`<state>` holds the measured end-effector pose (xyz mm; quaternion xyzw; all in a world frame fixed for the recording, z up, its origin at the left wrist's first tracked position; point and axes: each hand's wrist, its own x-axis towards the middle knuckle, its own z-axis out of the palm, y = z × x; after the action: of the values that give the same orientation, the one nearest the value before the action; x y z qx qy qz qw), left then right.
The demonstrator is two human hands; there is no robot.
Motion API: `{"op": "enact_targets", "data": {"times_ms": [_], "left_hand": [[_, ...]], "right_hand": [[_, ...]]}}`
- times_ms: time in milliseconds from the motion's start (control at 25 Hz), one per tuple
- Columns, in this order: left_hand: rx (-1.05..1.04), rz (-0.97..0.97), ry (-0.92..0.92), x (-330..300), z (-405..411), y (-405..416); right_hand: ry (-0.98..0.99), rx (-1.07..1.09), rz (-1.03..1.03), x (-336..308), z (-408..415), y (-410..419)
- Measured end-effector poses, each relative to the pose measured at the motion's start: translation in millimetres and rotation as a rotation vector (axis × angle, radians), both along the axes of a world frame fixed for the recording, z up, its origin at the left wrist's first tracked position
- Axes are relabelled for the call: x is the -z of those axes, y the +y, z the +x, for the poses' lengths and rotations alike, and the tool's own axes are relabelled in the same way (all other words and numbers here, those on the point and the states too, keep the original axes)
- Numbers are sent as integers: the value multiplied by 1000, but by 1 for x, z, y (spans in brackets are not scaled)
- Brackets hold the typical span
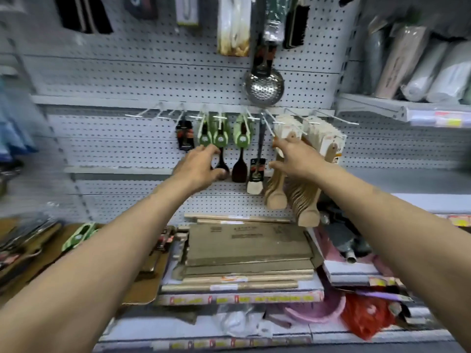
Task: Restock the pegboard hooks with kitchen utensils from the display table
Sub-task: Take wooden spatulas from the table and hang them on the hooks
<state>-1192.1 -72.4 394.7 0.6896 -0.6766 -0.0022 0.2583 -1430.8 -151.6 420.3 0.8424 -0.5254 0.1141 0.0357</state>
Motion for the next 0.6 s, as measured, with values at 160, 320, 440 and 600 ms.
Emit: {"op": "enact_targets", "data": {"times_ms": [160, 320, 440, 600], "left_hand": [[-57, -45, -56, -11, 49, 81], [-131, -94, -78, 0, 107, 141], [-205, -115, -78, 12, 171, 183], [-311, -113, -87, 10, 269, 238]], "right_hand": [[33, -173, -129, -15, 54, 71], [-41, -319, -160, -10, 123, 122], [-53, -406, -127, -5, 195, 154], [-52, -493, -105, -7, 303, 187]]}}
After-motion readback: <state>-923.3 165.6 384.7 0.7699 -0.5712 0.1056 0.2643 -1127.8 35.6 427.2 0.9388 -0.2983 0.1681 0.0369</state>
